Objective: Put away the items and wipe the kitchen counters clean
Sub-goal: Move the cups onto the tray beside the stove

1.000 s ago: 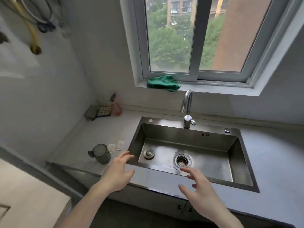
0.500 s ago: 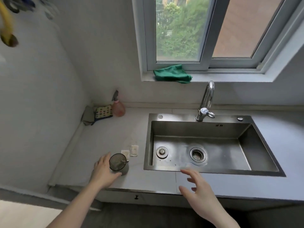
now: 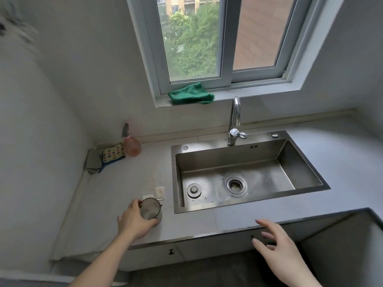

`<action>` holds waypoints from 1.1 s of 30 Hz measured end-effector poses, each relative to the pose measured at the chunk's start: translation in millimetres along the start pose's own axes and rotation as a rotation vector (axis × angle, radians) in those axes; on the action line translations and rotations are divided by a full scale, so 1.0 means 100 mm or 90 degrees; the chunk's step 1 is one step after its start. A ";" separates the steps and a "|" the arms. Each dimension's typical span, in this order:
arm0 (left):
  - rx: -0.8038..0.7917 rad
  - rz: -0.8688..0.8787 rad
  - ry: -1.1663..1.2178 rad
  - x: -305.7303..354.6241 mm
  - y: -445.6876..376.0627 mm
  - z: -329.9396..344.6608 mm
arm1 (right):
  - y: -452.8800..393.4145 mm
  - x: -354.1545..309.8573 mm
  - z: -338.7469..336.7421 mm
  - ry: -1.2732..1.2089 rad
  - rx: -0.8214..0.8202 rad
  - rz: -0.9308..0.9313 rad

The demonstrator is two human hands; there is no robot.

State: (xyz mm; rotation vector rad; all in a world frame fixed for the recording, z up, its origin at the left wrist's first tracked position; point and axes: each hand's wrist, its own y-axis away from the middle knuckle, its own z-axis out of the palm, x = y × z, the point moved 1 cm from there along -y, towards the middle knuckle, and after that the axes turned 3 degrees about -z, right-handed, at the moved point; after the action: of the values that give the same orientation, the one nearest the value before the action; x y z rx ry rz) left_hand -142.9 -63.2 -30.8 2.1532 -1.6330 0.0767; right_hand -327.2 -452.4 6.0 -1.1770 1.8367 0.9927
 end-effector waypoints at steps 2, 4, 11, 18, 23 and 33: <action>0.018 0.034 0.040 0.27 0.18 -0.02 | 0.10 0.03 -0.16 0.003 0.019 -0.005; 0.018 0.083 0.114 0.65 0.42 -0.02 | 0.22 0.09 -0.38 0.006 0.040 -0.004; -0.035 0.320 0.226 2.11 1.40 0.30 | 0.82 0.41 -1.38 0.001 0.141 0.021; -0.111 0.478 0.255 3.43 2.44 0.81 | 1.48 0.92 -2.45 0.021 0.258 0.064; -0.157 0.556 0.223 4.14 2.96 1.16 | 1.87 1.27 -3.00 0.017 0.317 0.107; -0.247 0.639 0.042 5.85 3.17 2.11 | 2.09 1.92 -3.75 -0.010 0.446 0.203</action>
State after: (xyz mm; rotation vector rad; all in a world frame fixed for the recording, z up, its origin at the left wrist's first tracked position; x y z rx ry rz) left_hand -304.8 -737.6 50.1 0.8993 -2.2843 0.1135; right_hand -645.5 -795.6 48.4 -0.4606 2.1418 0.4315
